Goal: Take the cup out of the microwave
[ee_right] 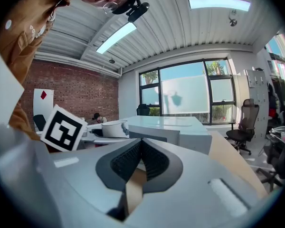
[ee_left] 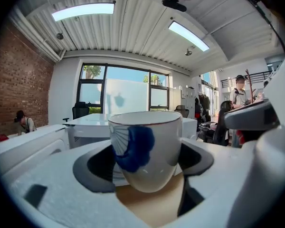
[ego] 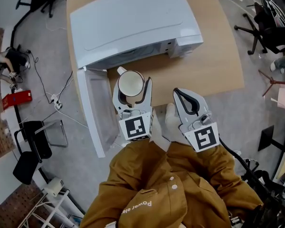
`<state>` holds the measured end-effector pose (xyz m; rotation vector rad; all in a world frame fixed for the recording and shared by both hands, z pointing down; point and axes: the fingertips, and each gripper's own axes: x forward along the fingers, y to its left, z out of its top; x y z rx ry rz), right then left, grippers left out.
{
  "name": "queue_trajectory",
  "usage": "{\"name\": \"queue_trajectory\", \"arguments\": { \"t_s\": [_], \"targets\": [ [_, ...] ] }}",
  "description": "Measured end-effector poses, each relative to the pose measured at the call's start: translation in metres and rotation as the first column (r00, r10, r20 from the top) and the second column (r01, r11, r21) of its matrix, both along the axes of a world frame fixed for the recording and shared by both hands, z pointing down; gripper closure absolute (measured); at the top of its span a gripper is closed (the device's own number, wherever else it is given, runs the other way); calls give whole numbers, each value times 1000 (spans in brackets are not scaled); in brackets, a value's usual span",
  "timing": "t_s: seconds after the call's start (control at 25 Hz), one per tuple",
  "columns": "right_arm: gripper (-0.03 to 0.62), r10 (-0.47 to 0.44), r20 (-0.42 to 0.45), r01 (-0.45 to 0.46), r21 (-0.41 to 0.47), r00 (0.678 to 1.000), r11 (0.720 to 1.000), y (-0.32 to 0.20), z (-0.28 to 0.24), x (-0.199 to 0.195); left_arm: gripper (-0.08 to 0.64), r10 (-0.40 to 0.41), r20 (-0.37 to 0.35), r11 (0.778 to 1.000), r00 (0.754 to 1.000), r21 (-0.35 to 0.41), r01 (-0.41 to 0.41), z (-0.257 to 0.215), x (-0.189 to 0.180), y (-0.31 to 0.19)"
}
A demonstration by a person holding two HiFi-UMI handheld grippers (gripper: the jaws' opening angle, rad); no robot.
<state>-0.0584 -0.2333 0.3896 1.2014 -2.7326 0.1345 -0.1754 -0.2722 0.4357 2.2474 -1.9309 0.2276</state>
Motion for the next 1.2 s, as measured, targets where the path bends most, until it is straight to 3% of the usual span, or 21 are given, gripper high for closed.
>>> {"name": "queue_trajectory", "arguments": {
  "t_s": [0.36, 0.64, 1.2],
  "targets": [
    [586, 31, 27, -33, 83, 999, 996, -29, -48, -8, 179, 18, 10, 1000, 1000, 7, -18, -39, 8, 27],
    [586, 10, -13, -9, 21, 1000, 1000, -29, -36, -7, 179, 3, -48, 998, 999, 69, 0, -59, 11, 26],
    [586, 13, -3, -13, 22, 1000, 1000, -28, -38, -2, 179, 29, 3, 1000, 1000, 9, -29, -50, 14, 35]
  ]
}}
